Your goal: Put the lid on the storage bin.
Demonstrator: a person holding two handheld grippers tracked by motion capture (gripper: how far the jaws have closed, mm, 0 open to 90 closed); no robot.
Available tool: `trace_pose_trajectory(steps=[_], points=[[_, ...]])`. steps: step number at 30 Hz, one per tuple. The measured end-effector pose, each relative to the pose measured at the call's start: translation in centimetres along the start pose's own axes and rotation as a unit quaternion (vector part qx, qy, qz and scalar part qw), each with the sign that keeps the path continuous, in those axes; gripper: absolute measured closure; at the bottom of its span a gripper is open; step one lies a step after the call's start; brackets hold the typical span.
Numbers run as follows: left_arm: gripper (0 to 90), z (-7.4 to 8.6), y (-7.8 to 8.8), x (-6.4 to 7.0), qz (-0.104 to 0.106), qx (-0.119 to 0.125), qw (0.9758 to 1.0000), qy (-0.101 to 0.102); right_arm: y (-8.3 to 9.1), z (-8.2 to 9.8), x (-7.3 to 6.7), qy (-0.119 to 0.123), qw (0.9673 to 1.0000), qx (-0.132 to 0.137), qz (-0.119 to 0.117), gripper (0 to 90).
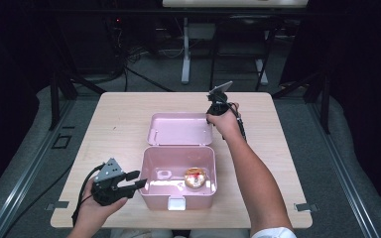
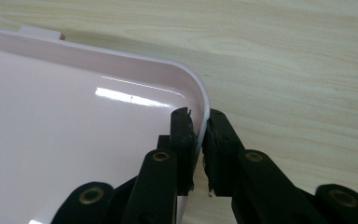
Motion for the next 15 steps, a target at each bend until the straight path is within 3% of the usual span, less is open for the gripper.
trace_pose_trajectory(steps=[15], points=[[59.0,0.02,-0.03,0.02,0.000,0.000,1.0000,-0.001,0.96,0.03,0.09,0.001,0.9998,0.018,0.002,82.9]])
Point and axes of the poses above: each handheld gripper's, and its own axes: y roughly backward along the jaws, z roughly out of its underside, x roughly to its right, the point moved 2 cm from there along -y, roughly forward along the jaws, and after that the axes turned 12 degrees about z, right-handed, at the moved point
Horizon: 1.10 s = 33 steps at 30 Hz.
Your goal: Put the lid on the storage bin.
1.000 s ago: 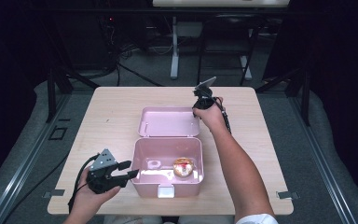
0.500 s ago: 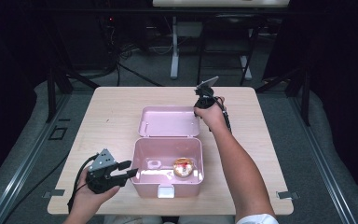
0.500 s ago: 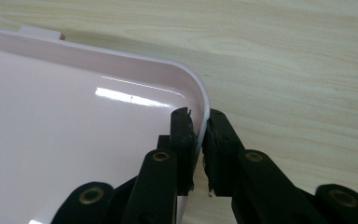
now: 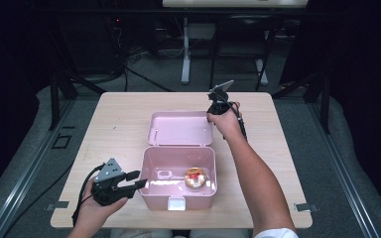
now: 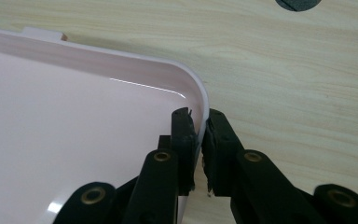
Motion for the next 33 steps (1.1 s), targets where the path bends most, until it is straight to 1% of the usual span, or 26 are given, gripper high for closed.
trace_pose_trajectory(steps=[5,7,16,17,21,24,30,31,33], points=[[59.2,0.0,0.0,0.0,0.000,-0.001,1.0000,0.001,0.4,0.0,0.3,-0.001,1.0000,0.003,-0.001,83.0],[59.2,0.0,-0.1,0.0,-0.001,0.000,1.0000,0.000,0.7,0.1,0.4,0.003,1.0000,0.009,0.001,83.0],[59.3,0.0,-0.1,0.0,0.000,-0.001,1.0000,0.001,1.7,0.1,0.7,0.004,0.9997,0.025,-0.002,83.3],[59.3,0.0,-0.1,0.0,0.000,-0.001,1.0000,0.000,2.2,0.1,0.8,0.001,0.9995,0.032,-0.005,83.4],[59.3,0.0,-0.1,0.0,0.000,0.000,1.0000,0.002,2.8,0.1,0.9,0.004,0.9991,0.042,-0.006,83.5],[59.5,0.0,-0.2,0.0,-0.001,0.002,1.0000,0.000,3.8,0.2,1.3,0.000,0.9984,0.055,-0.016,83.6],[59.5,0.0,-0.2,0.0,-0.001,0.002,1.0000,0.002,4.7,0.4,1.5,0.003,0.9977,0.066,-0.018,83.6],[59.4,0.0,-0.3,0.0,-0.001,0.002,1.0000,0.001,4.9,0.5,1.6,0.006,0.9974,0.070,-0.016,83.6],[59.4,0.0,-0.3,0.0,0.000,0.002,1.0000,0.003,5.0,0.5,1.6,0.005,0.9974,0.070,-0.017,83.6]])
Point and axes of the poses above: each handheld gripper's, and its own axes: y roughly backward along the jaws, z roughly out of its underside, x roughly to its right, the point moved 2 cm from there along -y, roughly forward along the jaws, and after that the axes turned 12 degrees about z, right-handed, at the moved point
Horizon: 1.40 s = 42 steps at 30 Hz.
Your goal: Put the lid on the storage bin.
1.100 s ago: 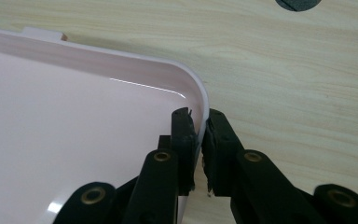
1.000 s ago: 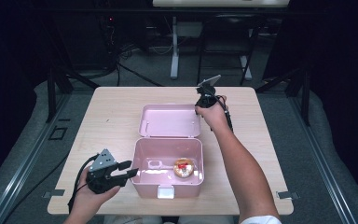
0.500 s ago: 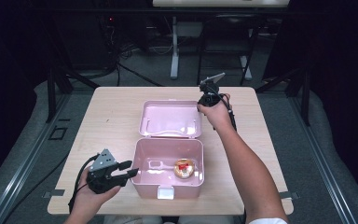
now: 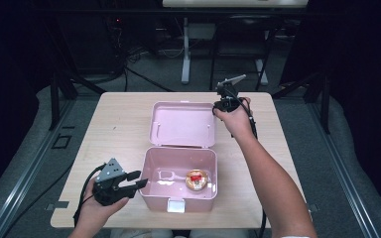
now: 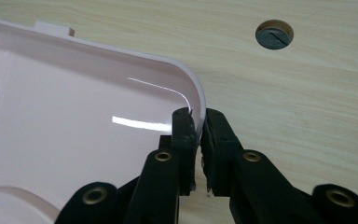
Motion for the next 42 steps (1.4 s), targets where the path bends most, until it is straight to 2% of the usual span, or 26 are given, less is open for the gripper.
trace_pose_trajectory(steps=[5,8,15,19,34,39,42], points=[[57.6,0.1,-0.1,-0.1,0.006,-0.002,0.9998,0.017,0.5,-0.1,0.0,0.006,1.0000,0.006,-0.002,83.7],[57.4,0.0,-0.1,-0.1,0.006,-0.004,0.9998,0.016,0.7,-0.1,-0.2,0.012,0.9999,0.009,0.003,83.7],[57.3,-0.1,-0.1,-0.1,0.004,-0.007,0.9999,0.011,0.9,-0.1,-0.1,0.007,0.9999,0.009,-0.001,83.8],[60.2,-0.3,0.0,-0.2,0.002,-0.006,1.0000,0.006,1.1,-0.1,-0.2,0.008,0.9999,0.012,0.000,83.9],[60.1,-0.7,-0.2,-0.6,0.002,-0.004,0.9999,0.009,1.6,-0.2,-0.3,0.009,0.9998,0.017,0.001,84.3],[60.3,-1.3,-0.4,-1.1,0.004,-0.005,0.9999,0.012,1.4,-0.2,-0.5,0.008,0.9998,0.020,0.000,84.6],[60.1,-2.0,-0.7,-2.3,-0.005,-0.010,0.9998,0.015,1.4,-0.2,-0.7,0.010,0.9997,0.020,-0.002,84.8]])
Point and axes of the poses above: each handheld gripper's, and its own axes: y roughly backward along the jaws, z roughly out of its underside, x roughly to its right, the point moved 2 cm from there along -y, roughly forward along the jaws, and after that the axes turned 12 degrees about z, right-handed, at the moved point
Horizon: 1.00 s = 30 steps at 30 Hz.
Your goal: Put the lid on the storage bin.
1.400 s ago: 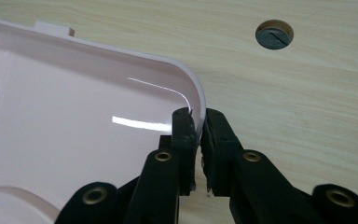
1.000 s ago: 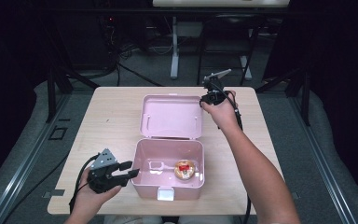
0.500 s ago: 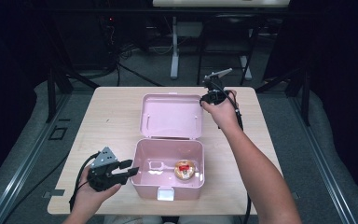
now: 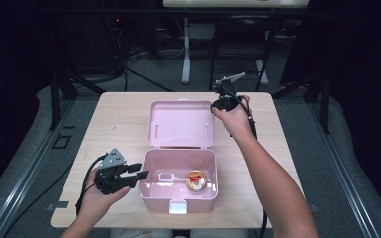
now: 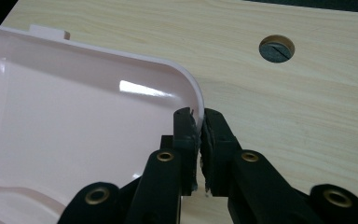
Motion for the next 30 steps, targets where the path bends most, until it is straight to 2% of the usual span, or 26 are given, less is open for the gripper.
trace_pose_trajectory(steps=[6,7,9,10,11,12,15,16,22,24,30], points=[[60.1,-2.2,-0.1,-2.3,-0.030,0.003,0.9996,-0.002,0.0,0.0,-0.1,0.000,1.0000,0.001,0.001,84.8],[60.1,-2.2,-0.1,-2.3,-0.030,0.003,0.9996,-0.002,0.0,0.0,-0.1,0.000,1.0000,0.001,0.001,84.8],[60.1,-3.4,-0.4,-3.5,-0.034,0.011,0.9994,-0.004,0.0,0.0,-0.1,0.000,1.0000,0.003,0.001,84.8],[60.1,-3.4,-0.4,-3.5,-0.034,0.011,0.9994,-0.004,0.0,0.0,0.0,0.000,1.0000,0.002,0.000,84.8],[60.1,-4.1,-0.5,-4.3,-0.033,0.015,0.9993,0.005,0.1,0.0,0.0,-0.001,1.0000,0.002,0.000,84.8],[60.1,-4.1,-0.5,-4.3,-0.033,0.015,0.9993,0.005,0.1,0.0,0.0,-0.001,1.0000,0.002,0.000,84.8],[60.1,-5.0,-0.9,-5.4,-0.036,0.023,0.9989,0.021,0.1,0.0,0.0,-0.002,1.0000,0.003,-0.001,84.8],[60.1,-5.5,-1.1,-5.9,-0.042,0.024,0.9986,0.023,0.1,0.0,0.0,-0.002,1.0000,0.003,-0.002,84.8],[60.2,-6.6,-1.5,-7.1,-0.050,0.030,0.9978,0.032,0.2,0.0,0.0,-0.001,1.0000,0.005,-0.004,84.8],[60.1,-7.5,-1.9,-7.6,-0.058,0.029,0.9972,0.037,0.1,0.1,0.0,-0.003,0.9999,0.008,-0.005,84.8],[58.8,-8.8,-2.6,-8.5,-0.062,0.030,0.9965,0.047,0.2,0.2,0.1,-0.001,0.9999,0.013,-0.007,84.7]])
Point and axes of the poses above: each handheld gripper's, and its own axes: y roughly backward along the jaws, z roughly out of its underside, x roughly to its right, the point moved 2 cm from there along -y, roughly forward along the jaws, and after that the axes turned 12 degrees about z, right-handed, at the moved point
